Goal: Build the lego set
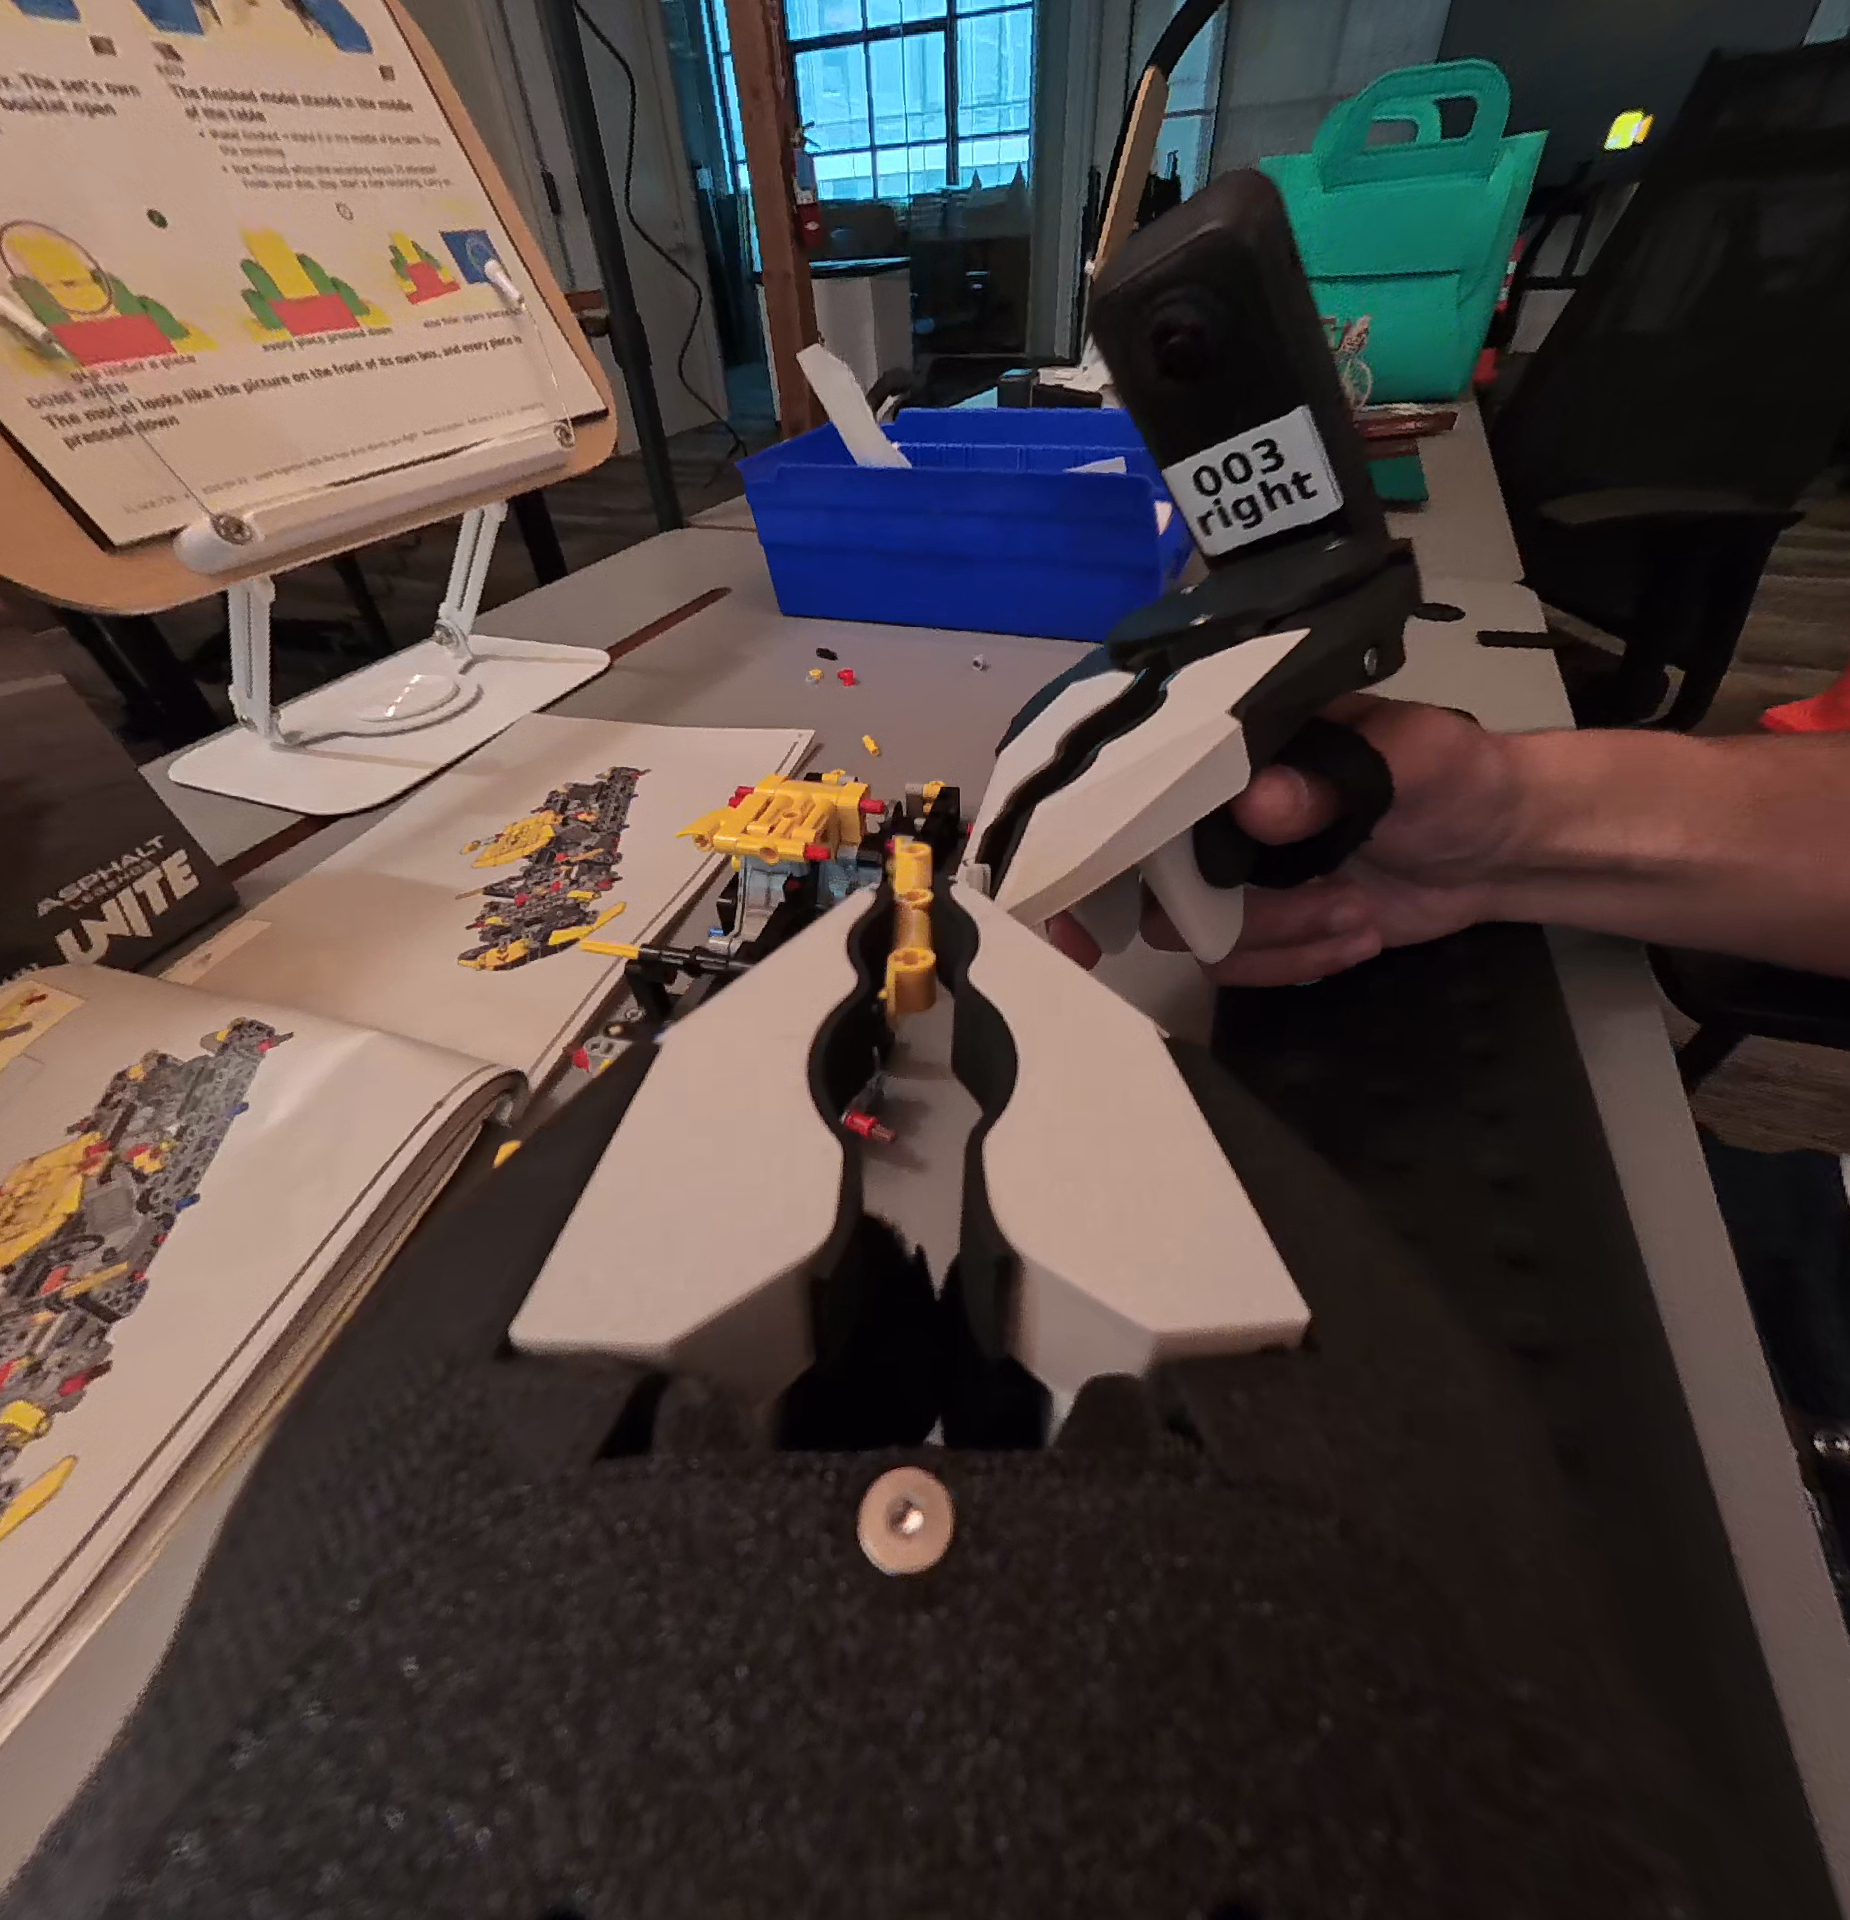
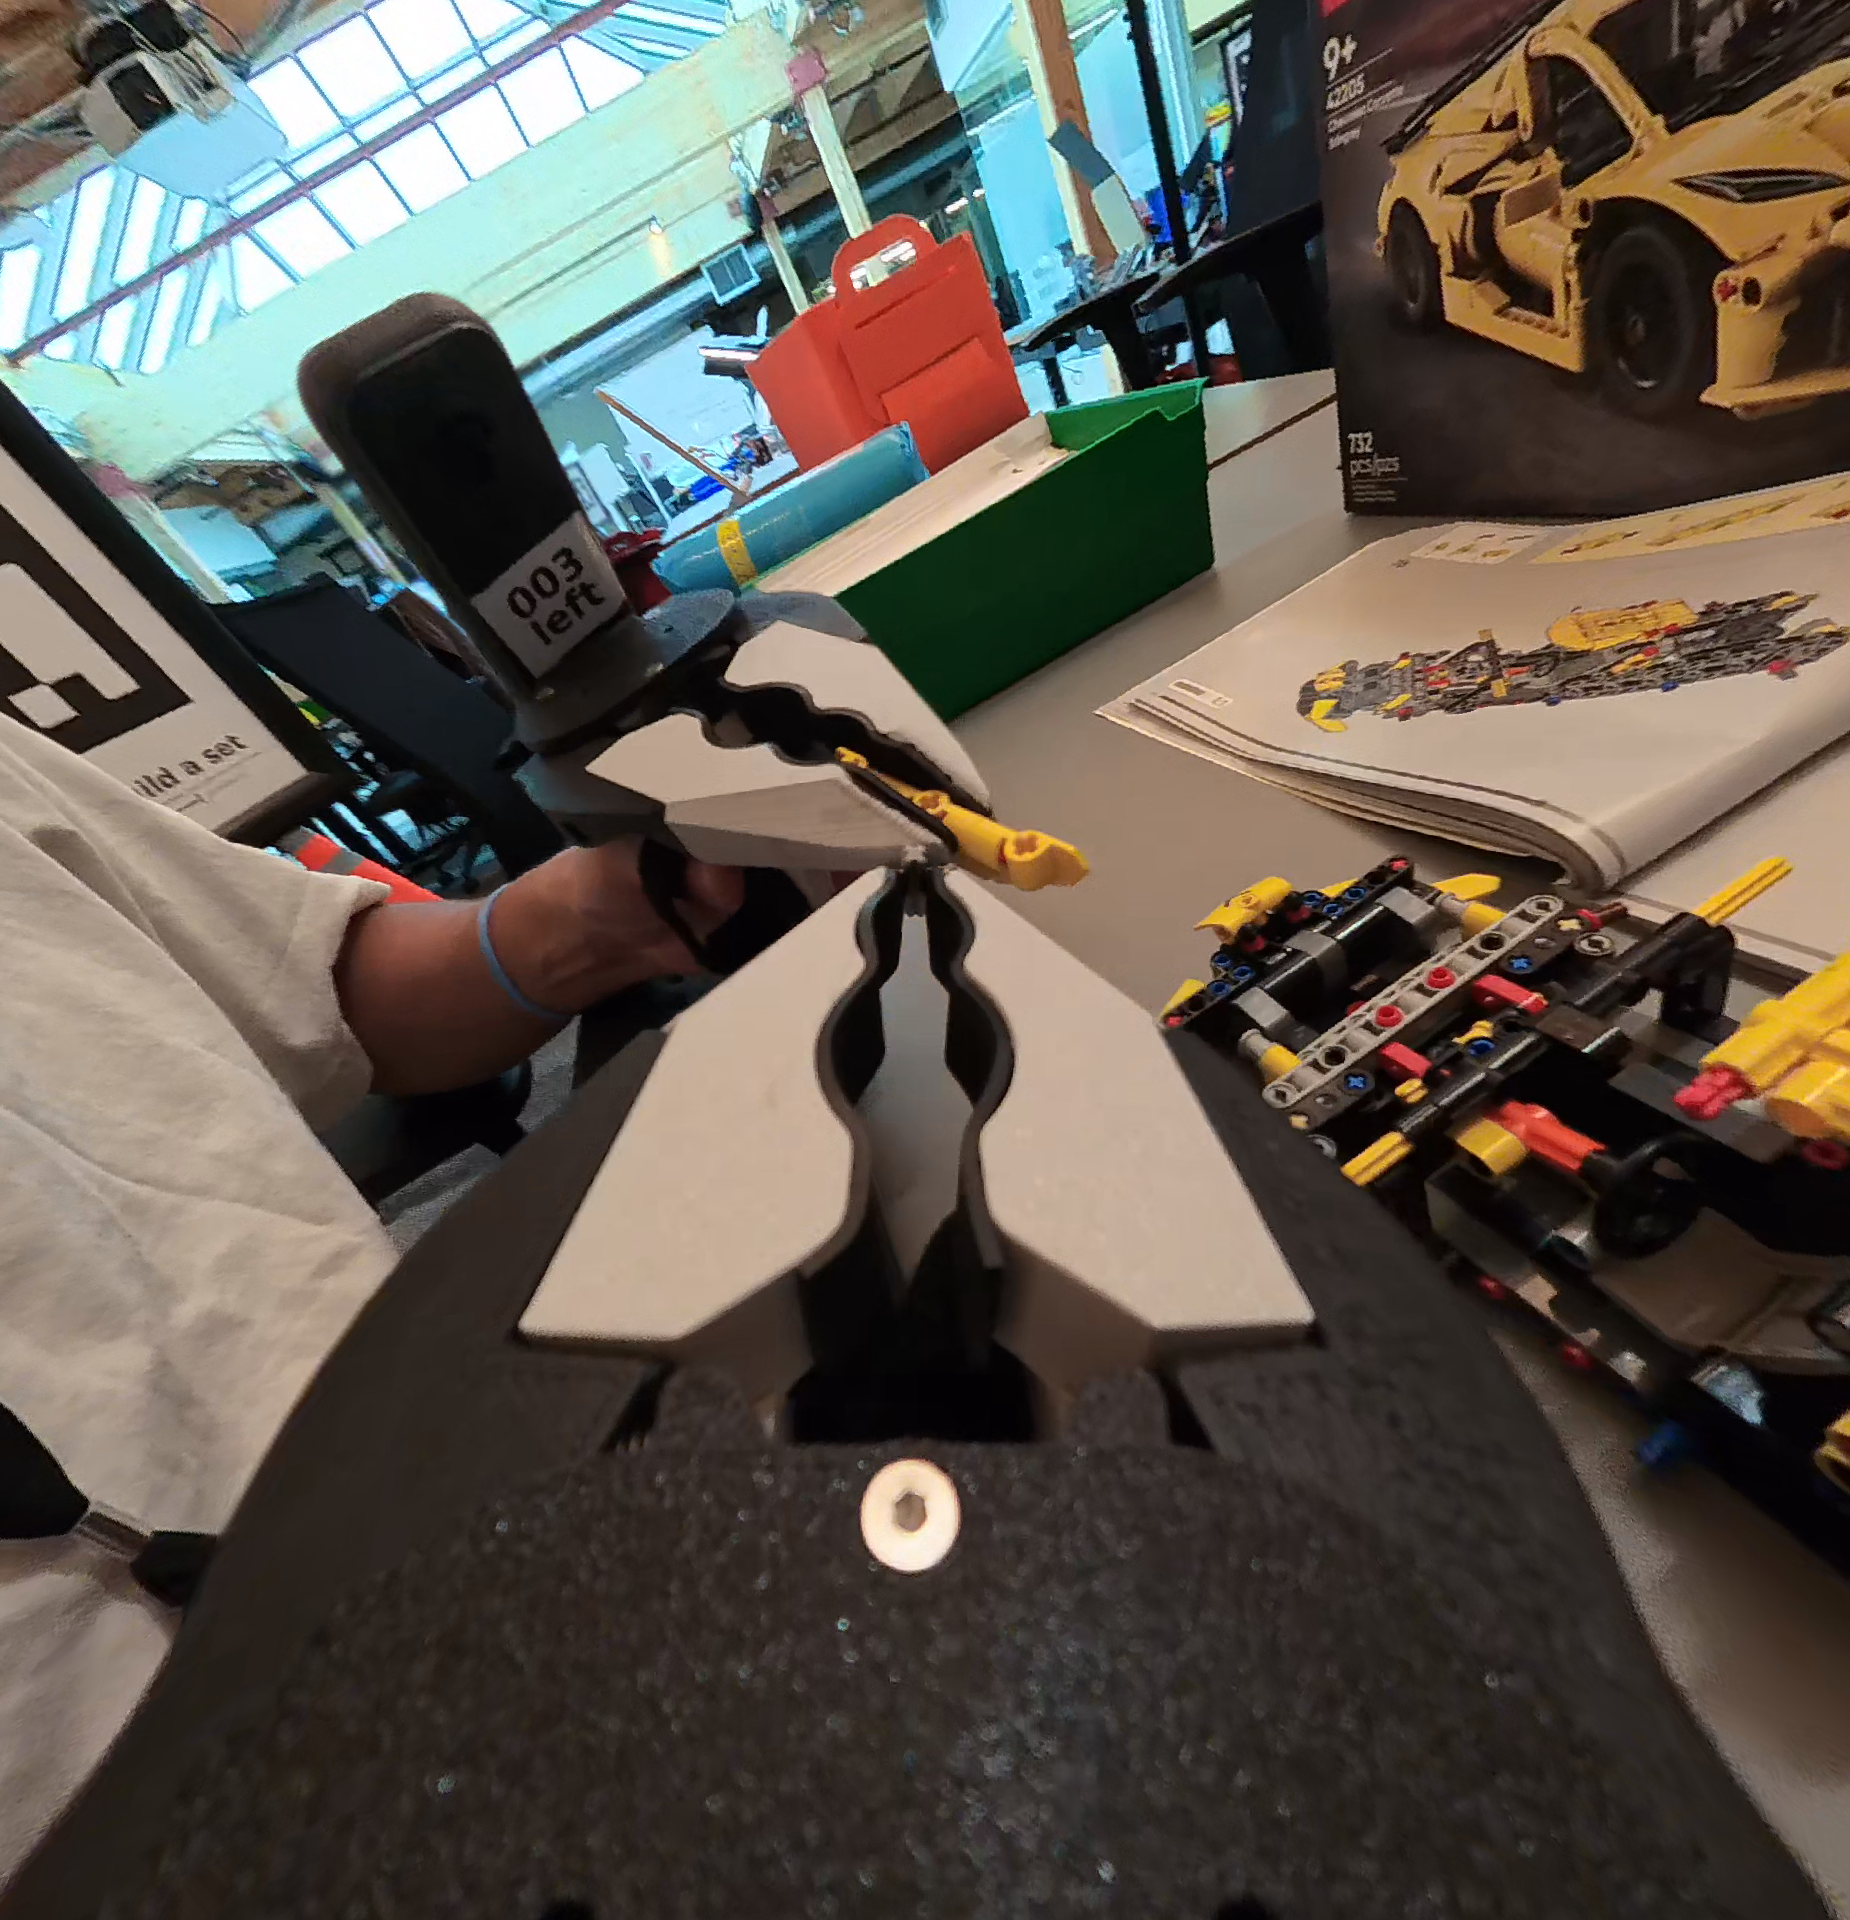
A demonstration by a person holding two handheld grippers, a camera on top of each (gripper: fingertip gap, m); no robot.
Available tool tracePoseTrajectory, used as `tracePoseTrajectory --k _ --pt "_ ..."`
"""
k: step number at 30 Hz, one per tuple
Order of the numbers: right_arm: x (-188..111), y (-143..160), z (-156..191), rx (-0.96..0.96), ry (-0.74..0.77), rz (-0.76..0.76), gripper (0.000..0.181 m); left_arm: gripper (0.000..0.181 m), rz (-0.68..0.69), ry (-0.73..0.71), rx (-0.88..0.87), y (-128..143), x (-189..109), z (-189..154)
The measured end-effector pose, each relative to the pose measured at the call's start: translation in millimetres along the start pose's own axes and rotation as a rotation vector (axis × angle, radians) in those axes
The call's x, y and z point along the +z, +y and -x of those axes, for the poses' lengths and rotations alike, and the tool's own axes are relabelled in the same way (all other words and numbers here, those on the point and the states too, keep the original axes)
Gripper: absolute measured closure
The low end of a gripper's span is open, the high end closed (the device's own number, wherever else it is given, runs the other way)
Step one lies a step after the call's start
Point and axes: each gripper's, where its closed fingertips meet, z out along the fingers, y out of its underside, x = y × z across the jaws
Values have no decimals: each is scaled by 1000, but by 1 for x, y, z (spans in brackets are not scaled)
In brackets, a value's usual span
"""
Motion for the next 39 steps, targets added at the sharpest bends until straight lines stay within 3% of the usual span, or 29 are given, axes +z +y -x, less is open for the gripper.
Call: tracePoseTrajectory --k 5,9,12,17,19,22,24,28,31,39 --pt "1 7 0 20 -11 44 178 174 53 -70 272 6 0 -2" --pt "4 16 3 5 -26 98 178 174 92 -41 389 12 -2 -6" --pt "8 29 3 -49 -4 196 178 174 163 -30 537 21 0 -9" --pt "8 32 -5 -207 103 230 178 174 212 -66 637 22 3 -6" --pt "4 20 -6 -239 121 166 178 174 184 -114 557 16 2 3" --pt "-8 -6 -6 -266 138 12 178 174 101 -96 281 11 -6 15" --pt "-13 -18 -6 -280 166 -53 178 174 53 -74 202 6 -8 14" --pt "-7 -24 -1 -275 178 -106 178 174 62 -88 337 9 -3 6" --pt "-2 -13 -4 -273 189 -49 178 174 93 -123 500 14 1 1" --pt "1 -2 -10 -296 221 24 178 174 143 -139 533 21 2 3"
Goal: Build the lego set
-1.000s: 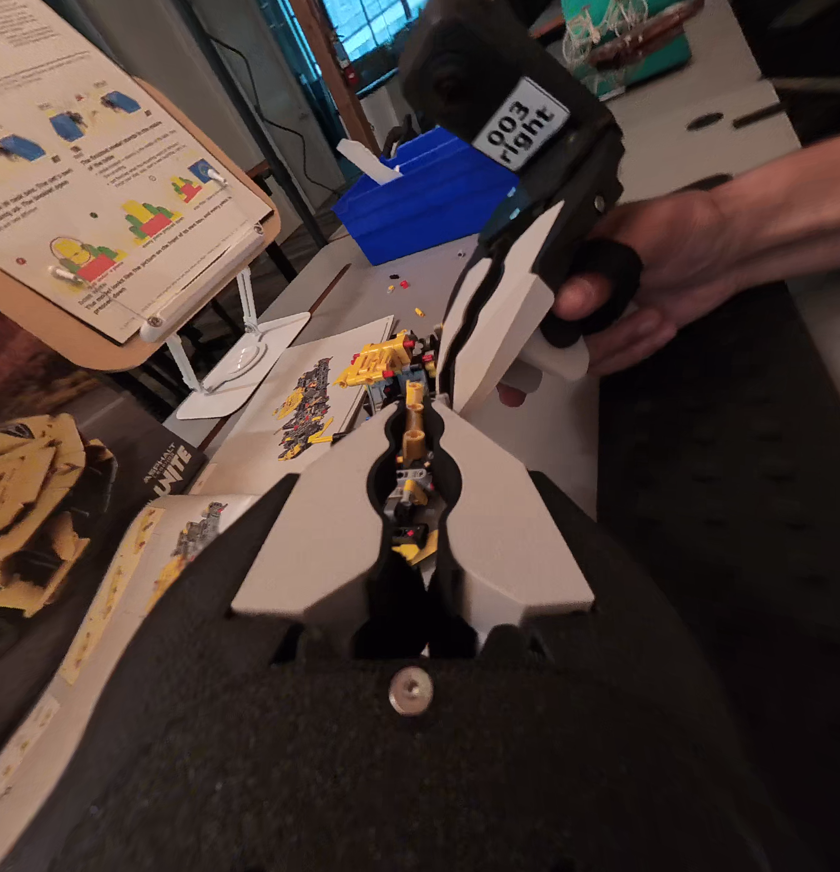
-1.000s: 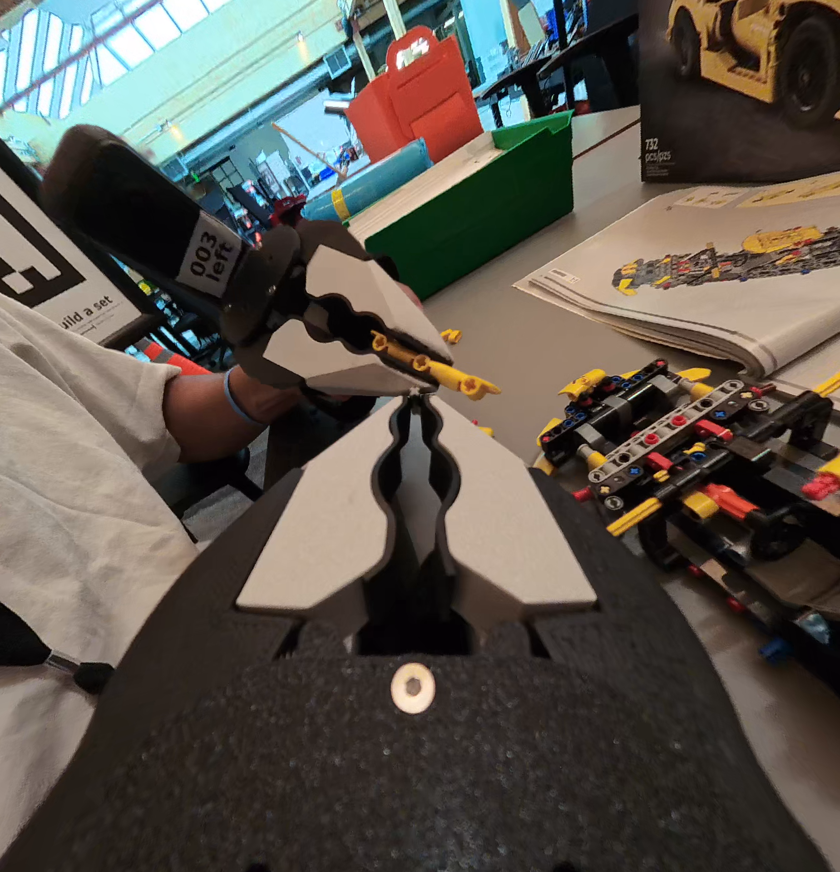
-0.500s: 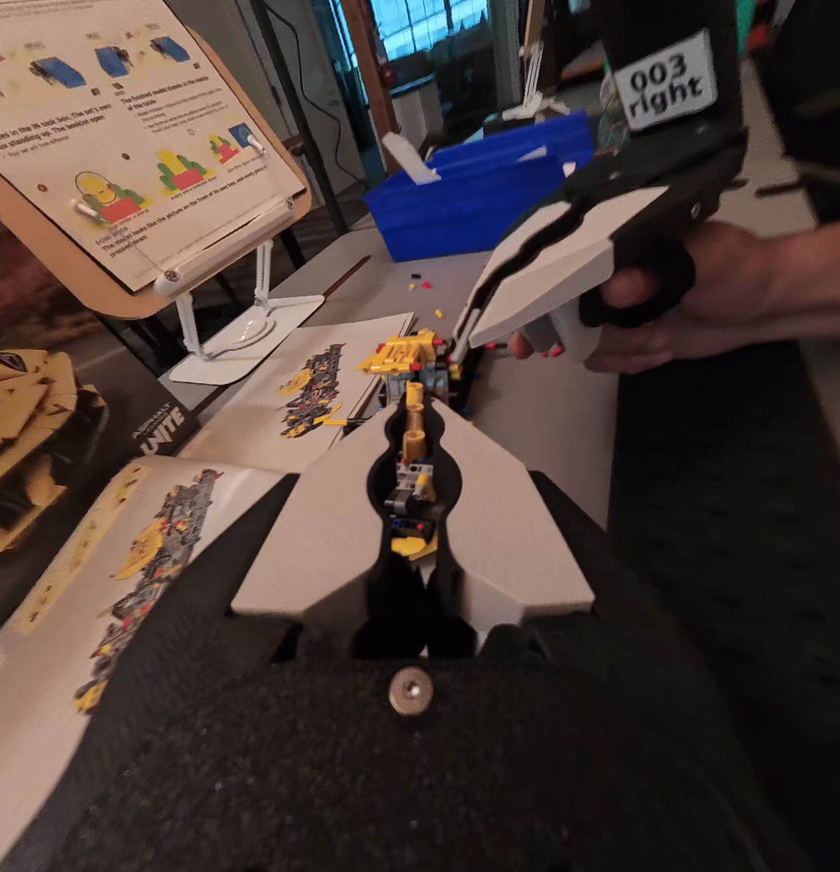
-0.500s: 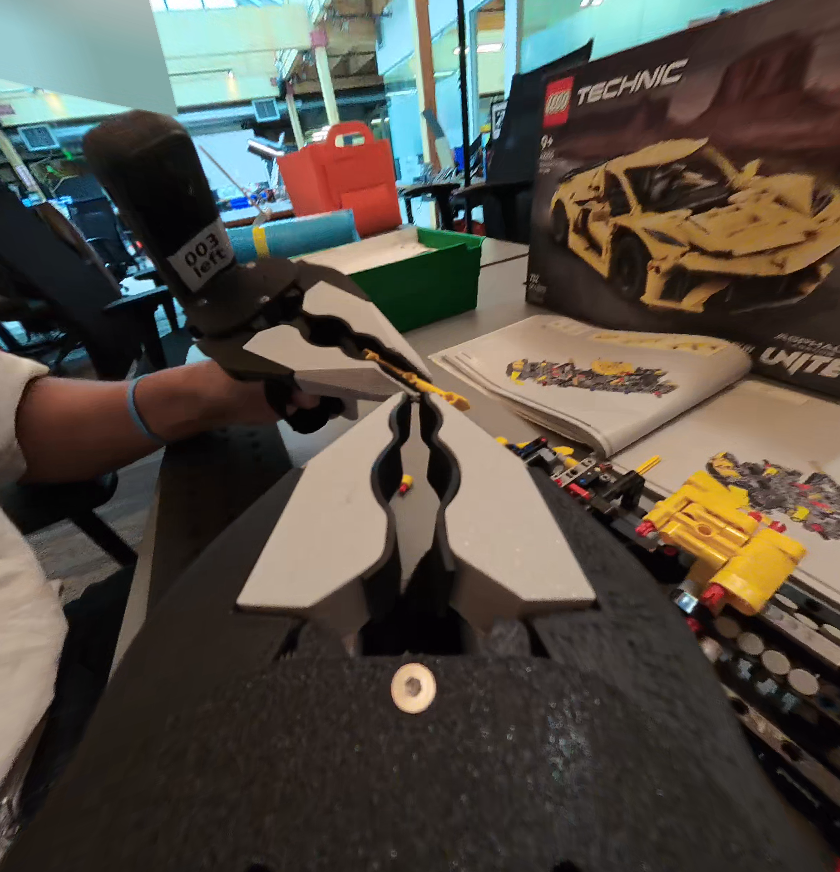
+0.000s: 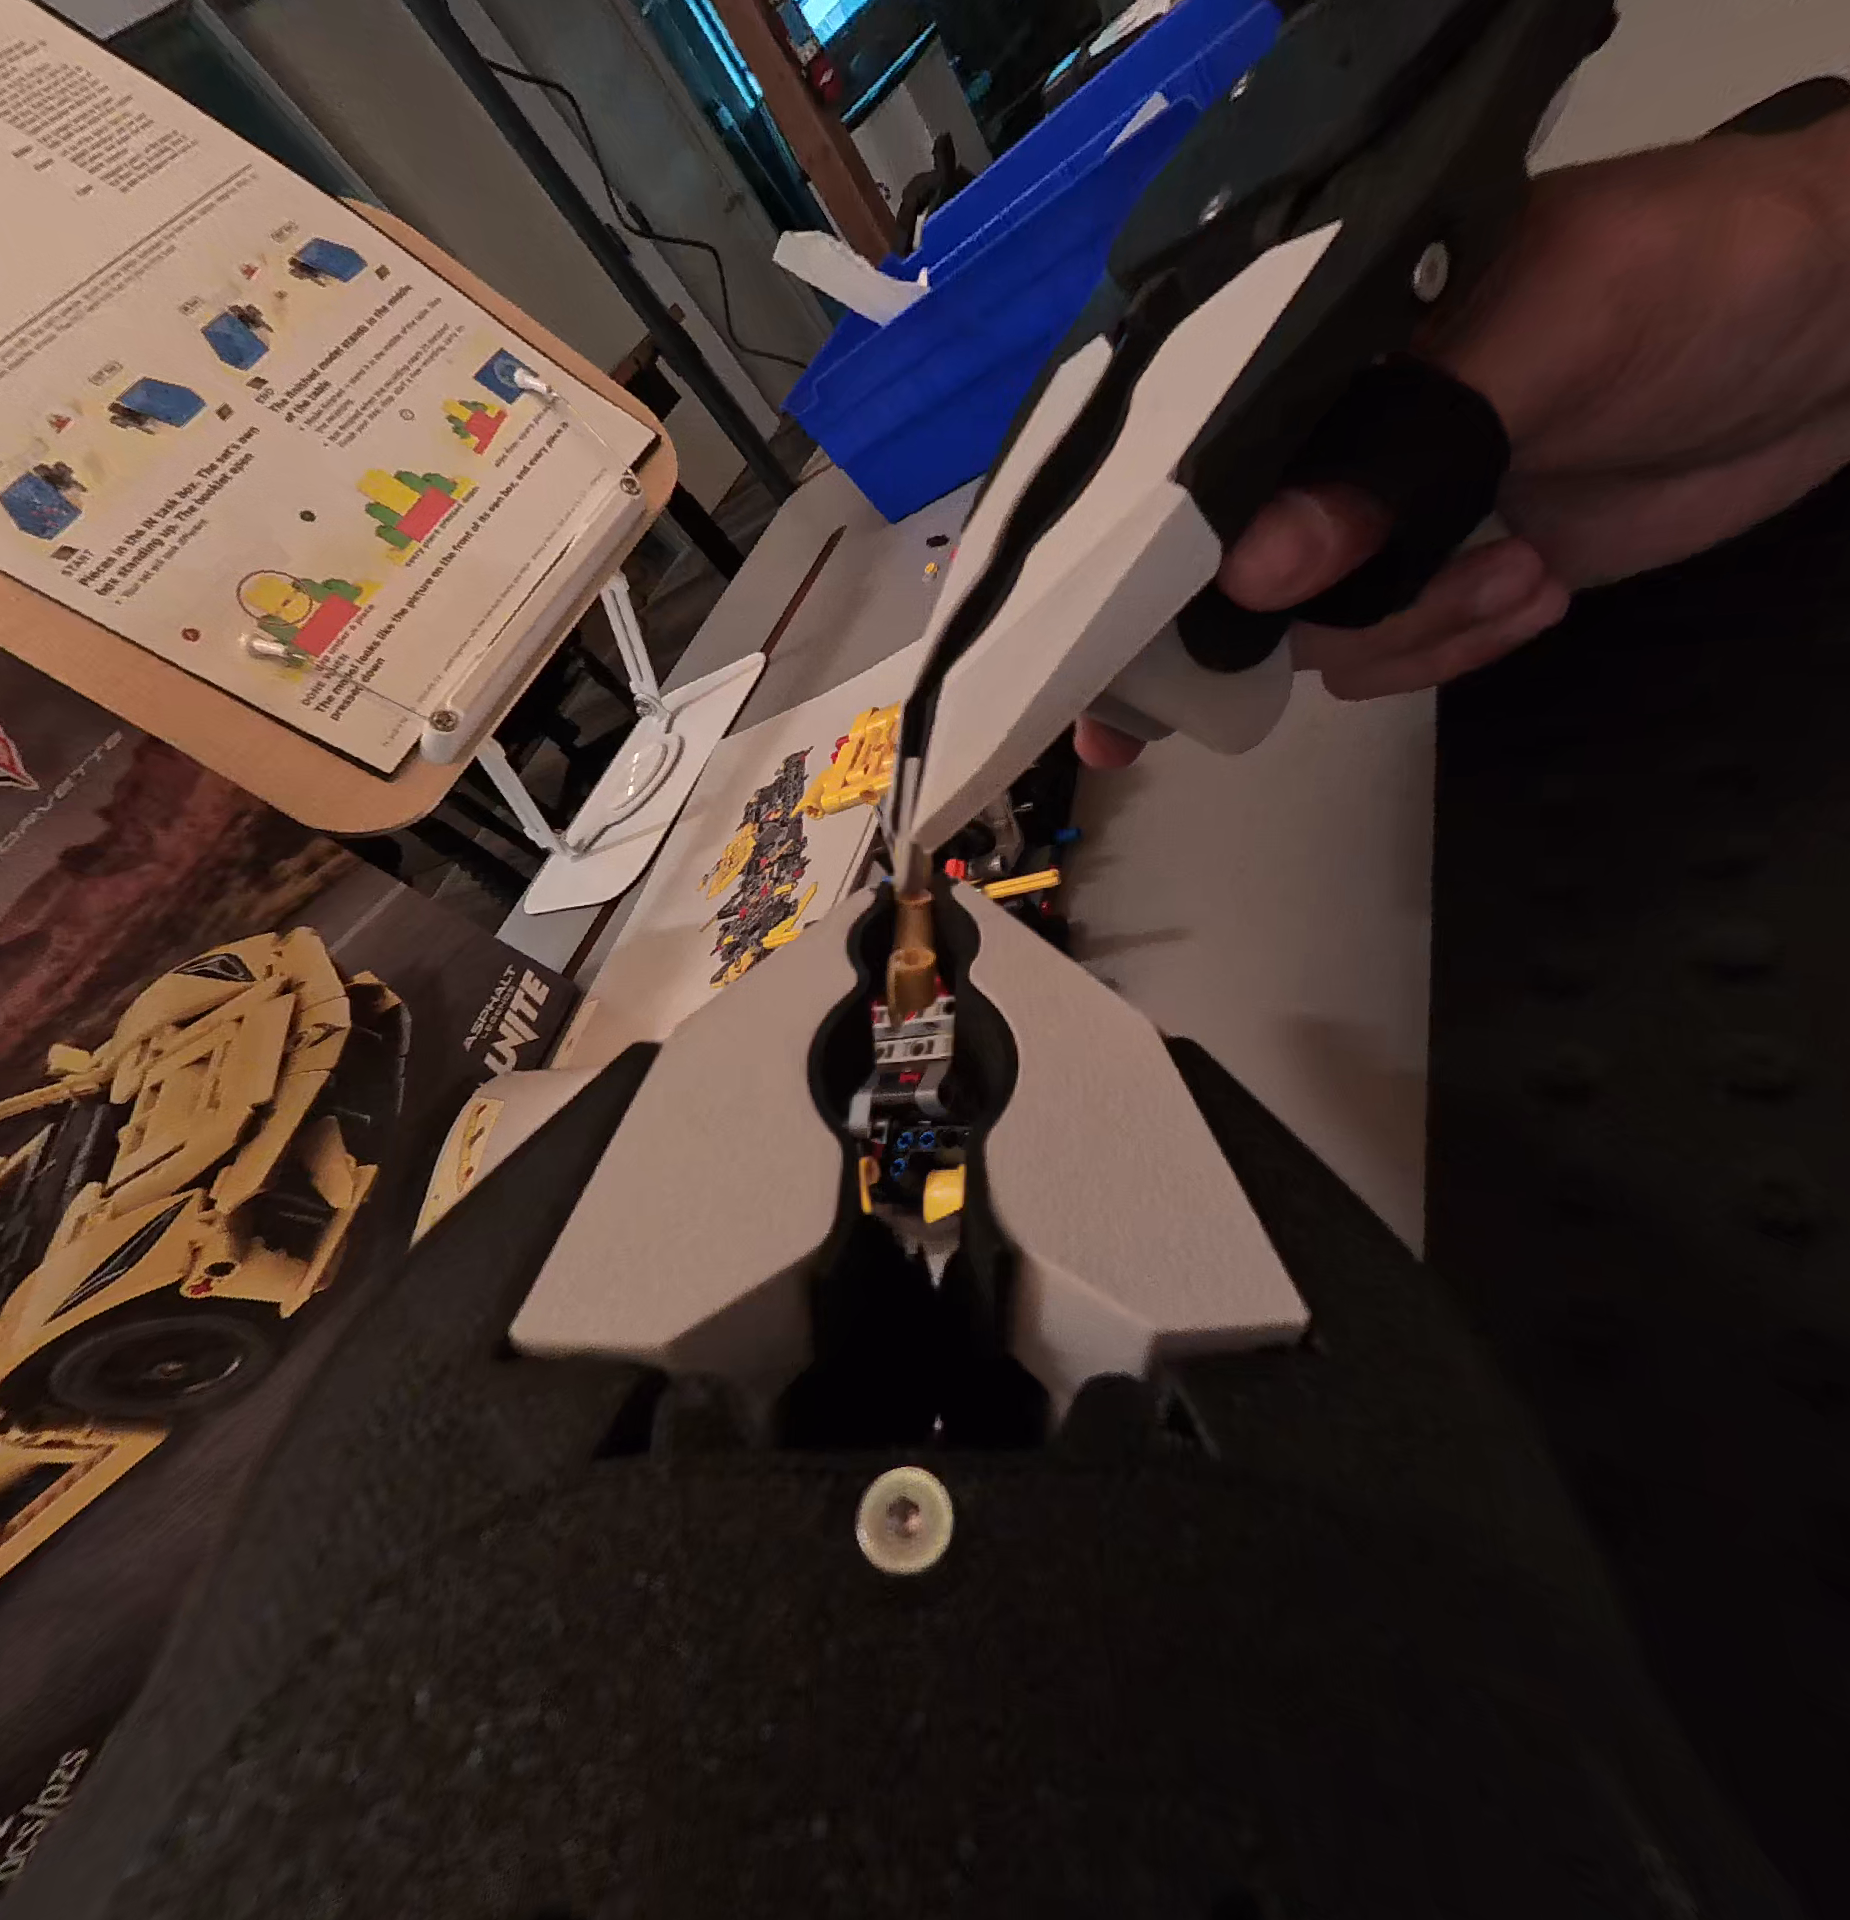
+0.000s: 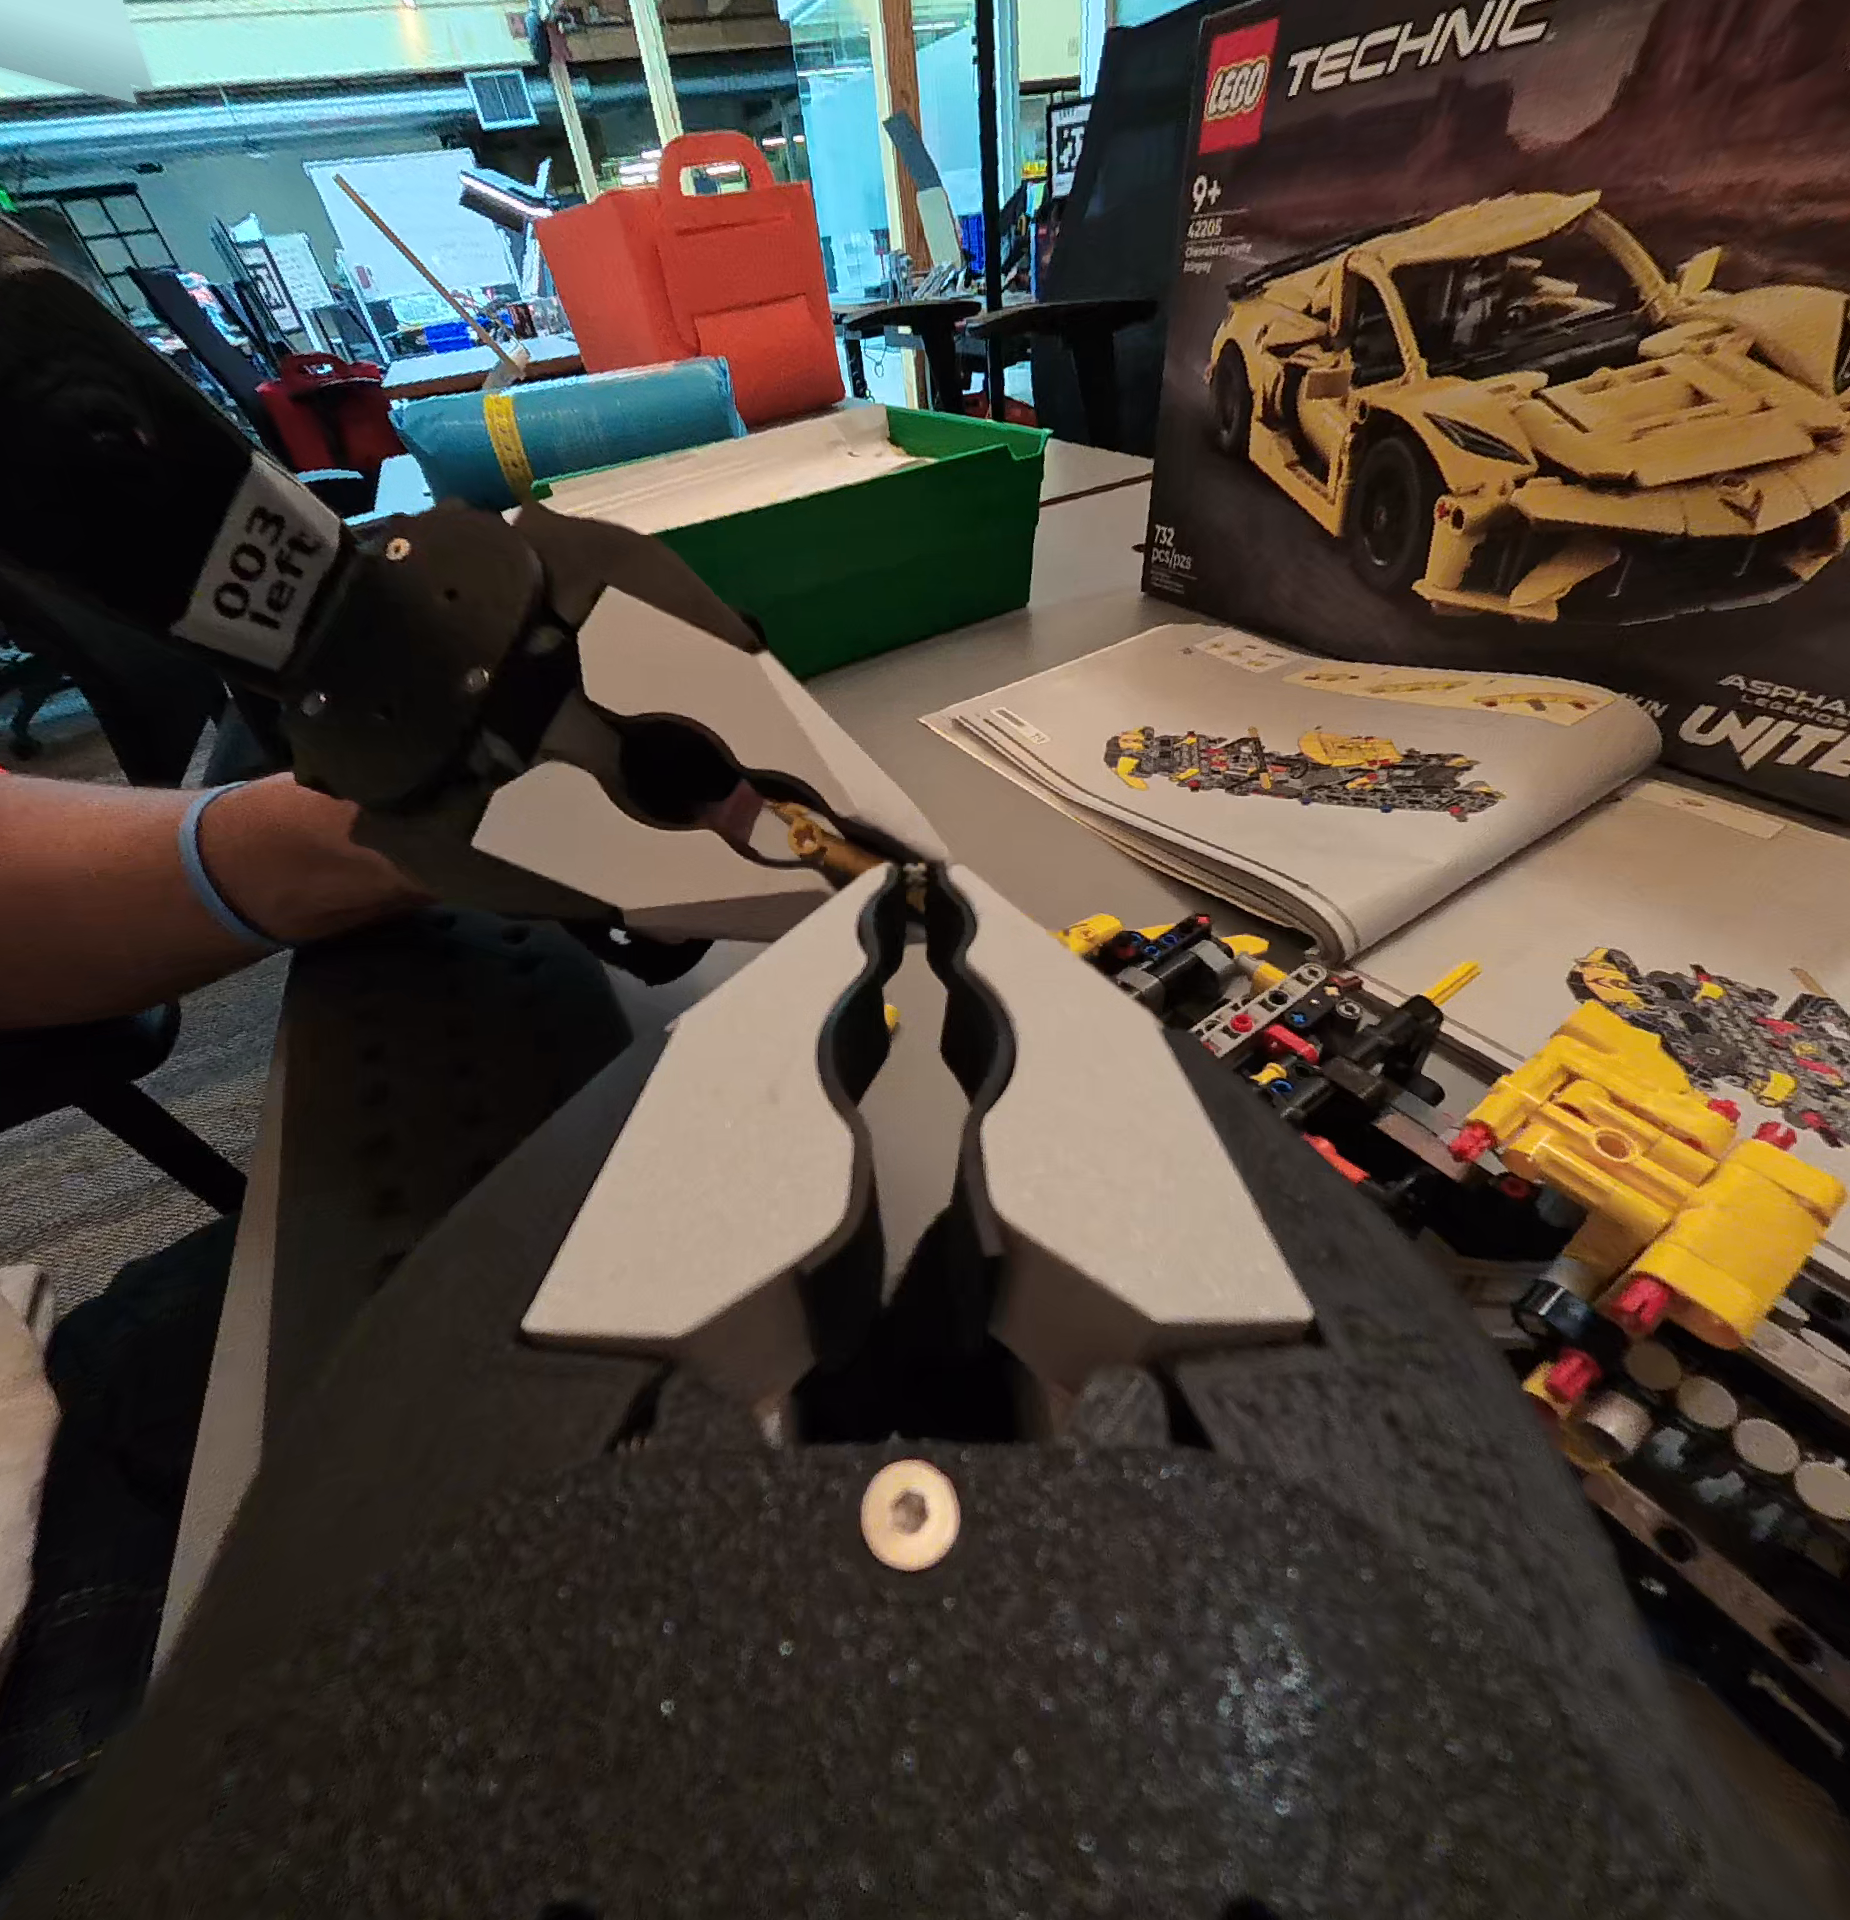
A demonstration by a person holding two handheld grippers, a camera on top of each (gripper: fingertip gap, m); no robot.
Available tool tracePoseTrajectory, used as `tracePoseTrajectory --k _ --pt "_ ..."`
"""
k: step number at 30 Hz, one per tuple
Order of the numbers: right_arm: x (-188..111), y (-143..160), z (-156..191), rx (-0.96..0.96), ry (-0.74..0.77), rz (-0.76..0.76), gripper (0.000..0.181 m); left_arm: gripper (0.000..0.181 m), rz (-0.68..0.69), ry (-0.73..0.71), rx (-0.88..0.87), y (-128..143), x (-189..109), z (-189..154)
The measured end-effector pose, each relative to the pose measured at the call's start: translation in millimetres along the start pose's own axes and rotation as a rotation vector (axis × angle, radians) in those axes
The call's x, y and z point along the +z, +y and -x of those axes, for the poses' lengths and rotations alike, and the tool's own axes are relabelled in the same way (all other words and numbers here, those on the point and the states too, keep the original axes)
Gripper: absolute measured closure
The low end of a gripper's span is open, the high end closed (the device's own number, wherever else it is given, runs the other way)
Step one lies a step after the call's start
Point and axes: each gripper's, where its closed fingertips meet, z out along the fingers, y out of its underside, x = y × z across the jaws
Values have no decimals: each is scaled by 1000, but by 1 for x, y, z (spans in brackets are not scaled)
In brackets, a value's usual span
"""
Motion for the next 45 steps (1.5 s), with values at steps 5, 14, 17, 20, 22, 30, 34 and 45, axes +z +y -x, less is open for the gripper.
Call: tracePoseTrajectory --k 5,14,17,20,22,30,34,45 --pt "2 2 1 -1 -6 12 178 174 15 5 -7 2 0 0" --pt "4 6 2 -54 12 38 178 175 46 17 -11 6 0 -3" --pt "4 10 2 -98 18 68 178 175 69 25 9 10 1 -5" --pt "4 16 1 -154 30 104 178 175 92 45 6 14 3 -9" --pt "4 17 1 -151 19 111 178 175 92 58 -8 14 3 -10" --pt "4 27 1 -73 -34 165 177 175 130 91 0 20 5 -18" --pt "4 28 3 -52 -60 164 178 176 126 101 7 19 5 -21" --pt "0 18 7 76 -133 104 178 175 45 171 -204 6 1 -18"
